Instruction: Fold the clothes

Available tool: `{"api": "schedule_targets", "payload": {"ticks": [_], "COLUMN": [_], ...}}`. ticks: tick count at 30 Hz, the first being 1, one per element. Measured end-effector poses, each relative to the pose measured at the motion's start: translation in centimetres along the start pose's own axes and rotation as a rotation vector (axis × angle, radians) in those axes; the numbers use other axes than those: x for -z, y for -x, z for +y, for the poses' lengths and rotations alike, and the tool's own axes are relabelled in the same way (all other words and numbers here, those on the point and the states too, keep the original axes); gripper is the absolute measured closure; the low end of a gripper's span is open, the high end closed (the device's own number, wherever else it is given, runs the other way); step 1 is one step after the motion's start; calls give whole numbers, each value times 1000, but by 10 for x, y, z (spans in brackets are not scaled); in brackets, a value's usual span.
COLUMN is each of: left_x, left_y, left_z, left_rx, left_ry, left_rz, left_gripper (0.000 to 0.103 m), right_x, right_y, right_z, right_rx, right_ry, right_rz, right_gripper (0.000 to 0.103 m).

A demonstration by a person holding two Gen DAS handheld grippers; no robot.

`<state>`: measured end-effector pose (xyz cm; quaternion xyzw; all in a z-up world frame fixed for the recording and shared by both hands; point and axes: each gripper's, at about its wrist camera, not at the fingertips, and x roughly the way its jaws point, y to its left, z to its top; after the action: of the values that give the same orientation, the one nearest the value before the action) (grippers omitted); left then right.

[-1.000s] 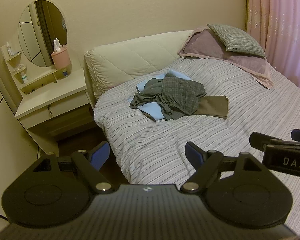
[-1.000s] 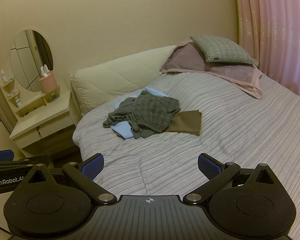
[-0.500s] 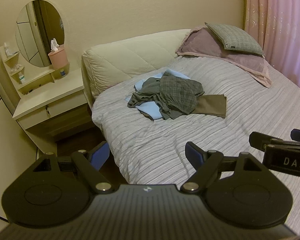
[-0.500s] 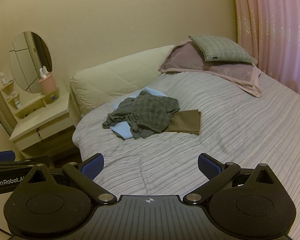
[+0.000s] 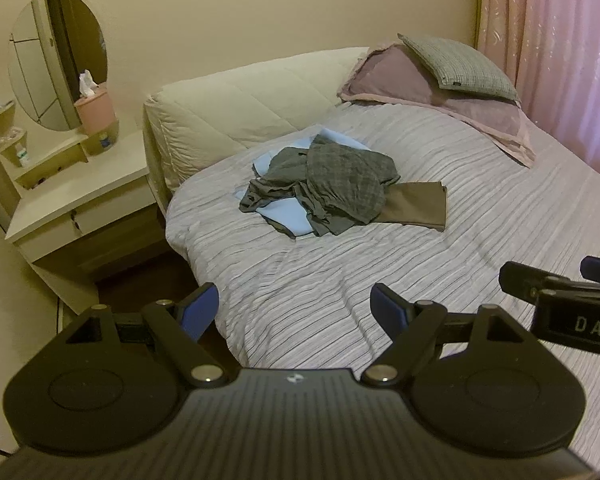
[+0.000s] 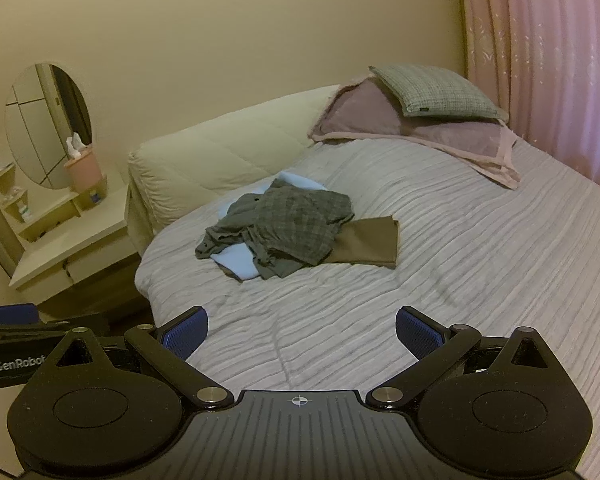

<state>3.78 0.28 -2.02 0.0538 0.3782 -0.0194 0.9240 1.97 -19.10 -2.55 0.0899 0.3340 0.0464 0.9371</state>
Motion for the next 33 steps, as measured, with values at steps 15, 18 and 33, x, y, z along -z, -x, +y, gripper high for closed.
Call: {"api": "schedule_targets", "payload": {"ticks": [15,18,33], "left_x": [-46,-57,-127], "left_y": [-115,-143,-295], "left_z": [40,49,81], "left_rx": [75,82,124], "left_ry": [-40,-51,-145], "left_rz": [96,117,198], "left_gripper": [23,23,23], "right_x": [-19,-25,-67], "right_y": [-90,-118,-261], "right_z": [9,10,20], "right_rx": [24,27,76], "right_ry": [-91,-101,-109], "right_rz": [78,97,151], "right_gripper": [1,1,1]}}
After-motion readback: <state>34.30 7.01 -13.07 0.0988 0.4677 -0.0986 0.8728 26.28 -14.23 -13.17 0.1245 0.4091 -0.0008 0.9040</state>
